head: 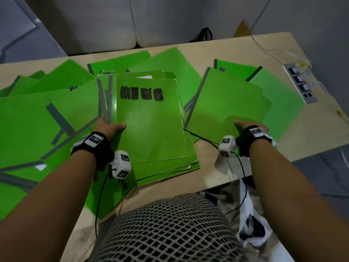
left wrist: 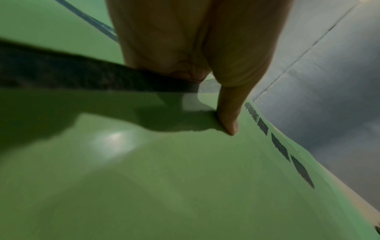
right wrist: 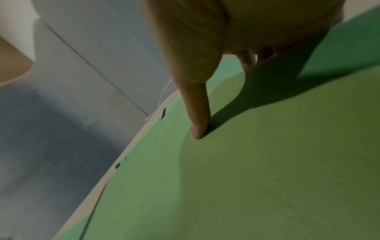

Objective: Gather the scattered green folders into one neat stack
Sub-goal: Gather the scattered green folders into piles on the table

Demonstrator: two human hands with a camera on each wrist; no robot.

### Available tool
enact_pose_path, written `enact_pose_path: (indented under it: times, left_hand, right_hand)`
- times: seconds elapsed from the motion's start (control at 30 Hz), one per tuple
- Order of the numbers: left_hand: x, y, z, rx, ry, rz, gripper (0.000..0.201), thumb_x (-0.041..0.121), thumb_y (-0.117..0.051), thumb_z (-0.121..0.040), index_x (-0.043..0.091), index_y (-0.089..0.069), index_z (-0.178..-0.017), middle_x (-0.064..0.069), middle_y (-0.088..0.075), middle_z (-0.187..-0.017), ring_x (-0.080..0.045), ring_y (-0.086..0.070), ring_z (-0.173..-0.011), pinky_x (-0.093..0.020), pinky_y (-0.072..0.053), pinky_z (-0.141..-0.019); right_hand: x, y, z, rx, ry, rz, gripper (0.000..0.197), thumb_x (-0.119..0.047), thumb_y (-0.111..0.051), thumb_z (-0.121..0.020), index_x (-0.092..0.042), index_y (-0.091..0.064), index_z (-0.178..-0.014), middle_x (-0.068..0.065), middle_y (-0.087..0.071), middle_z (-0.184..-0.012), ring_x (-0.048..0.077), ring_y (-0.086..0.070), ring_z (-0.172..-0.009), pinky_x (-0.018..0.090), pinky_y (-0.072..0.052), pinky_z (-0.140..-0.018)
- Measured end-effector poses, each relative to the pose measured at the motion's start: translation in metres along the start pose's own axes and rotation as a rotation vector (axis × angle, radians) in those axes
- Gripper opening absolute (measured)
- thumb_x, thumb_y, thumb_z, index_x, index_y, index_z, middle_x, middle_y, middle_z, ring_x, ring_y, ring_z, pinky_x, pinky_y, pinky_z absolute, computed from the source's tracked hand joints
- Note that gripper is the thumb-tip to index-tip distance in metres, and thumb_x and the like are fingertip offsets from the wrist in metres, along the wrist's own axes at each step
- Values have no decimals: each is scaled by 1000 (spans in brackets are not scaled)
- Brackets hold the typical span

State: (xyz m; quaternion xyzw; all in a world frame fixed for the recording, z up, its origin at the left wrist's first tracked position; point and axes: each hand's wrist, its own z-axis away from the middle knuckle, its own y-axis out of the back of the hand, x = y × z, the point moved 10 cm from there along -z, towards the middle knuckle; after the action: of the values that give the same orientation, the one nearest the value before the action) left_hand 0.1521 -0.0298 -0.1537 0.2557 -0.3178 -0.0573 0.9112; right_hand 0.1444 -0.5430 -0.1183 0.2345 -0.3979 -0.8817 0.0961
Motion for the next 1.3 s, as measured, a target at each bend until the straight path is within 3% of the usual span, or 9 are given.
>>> enact_pose_path:
  times: [0.07, 0.13, 0.23, 0.3, 0.4, 0.8, 1.0, 1.1, 1.3]
  left_hand:
    - [0, 1, 1, 10, -3, 3, 69, 31, -75, -80, 5, -44, -136, -19, -58, -128, -40, -56, -115, -53, -47, -98]
    - [1, 0, 2, 13, -3, 4, 69, 30, -75, -80, 5, -43, -136, -18, -57, -129, -40, -56, -116, -52, -47, -99]
    - [2, 0, 1, 13, 1, -15, 74, 33, -76, -79, 5, -41, -138, -19, -56, -131, -42, -55, -117, -55, -46, -99]
    - [2, 0, 0, 14, 0, -25, 74, 32, -76, -79, 5, -41, -138, -20, -56, -130, -42, -56, -116, -55, -47, -98]
    - [5, 0, 1, 8, 4, -47, 72, 32, -76, -79, 3, -43, -136, -20, -58, -128, -42, -57, -114, -54, -48, -97]
    - [14, -1, 7, -43, -20, -90, 74, 28, -73, -81, 0, -37, -139, -24, -55, -128, -43, -57, -115, -53, -49, -97]
    - [13, -5, 8, -92, -9, 60, 83, 62, -56, -82, 7, -37, -142, -20, -50, -136, -41, -50, -125, -56, -42, -103]
    - [5, -11, 8, -153, 60, 203, 95, 77, -42, -79, 14, -29, -150, -17, -41, -149, -37, -37, -139, -54, -30, -114]
    - [3, -11, -7, -96, -14, 126, 124, 74, -73, -52, 7, -31, -148, -22, -41, -147, -42, -44, -132, -58, -36, -107]
  right_hand:
    - [8, -3, -10, -113, -31, -1, 86, 4, -61, -79, -43, -33, -145, 13, -30, -156, 33, -64, -95, 22, -48, -48]
    - [-7, -4, -6, -158, 137, 121, 87, 12, -59, -75, -40, -41, -142, 9, -34, -155, 24, -60, -66, 21, -48, -39]
    - [-8, 4, -9, -99, 112, 83, 80, 11, -62, -72, -27, -47, -141, 11, -42, -150, 39, -64, -100, 44, -61, -75]
    - [-27, 22, -6, -15, 188, 35, 60, -2, -64, -78, -16, -53, -135, 15, -54, -138, 35, -59, -118, 41, -50, -100]
    - [-58, 53, -3, 138, 198, -265, 43, -14, -52, -93, -4, -52, -134, 16, -56, -136, 31, -54, -125, 34, -44, -100]
    - [-146, 117, 30, 407, 387, -733, 56, -7, -57, -89, -3, -42, -142, 13, -48, -145, 27, -49, -132, 35, -41, -109]
    - [-166, 74, 43, 147, 451, -517, 43, -8, -61, -88, 8, -54, -128, 15, -62, -121, 21, -58, -106, 26, -48, -78]
    - [-146, 9, 42, 20, 455, -369, 43, -7, -64, -81, 8, -57, -121, 20, -64, -119, 31, -62, -108, 38, -50, -94]
    - [-108, -98, 60, -240, 445, 78, 59, -9, -56, -93, -2, -28, -144, 17, -49, -137, 35, -51, -125, 38, -46, -98]
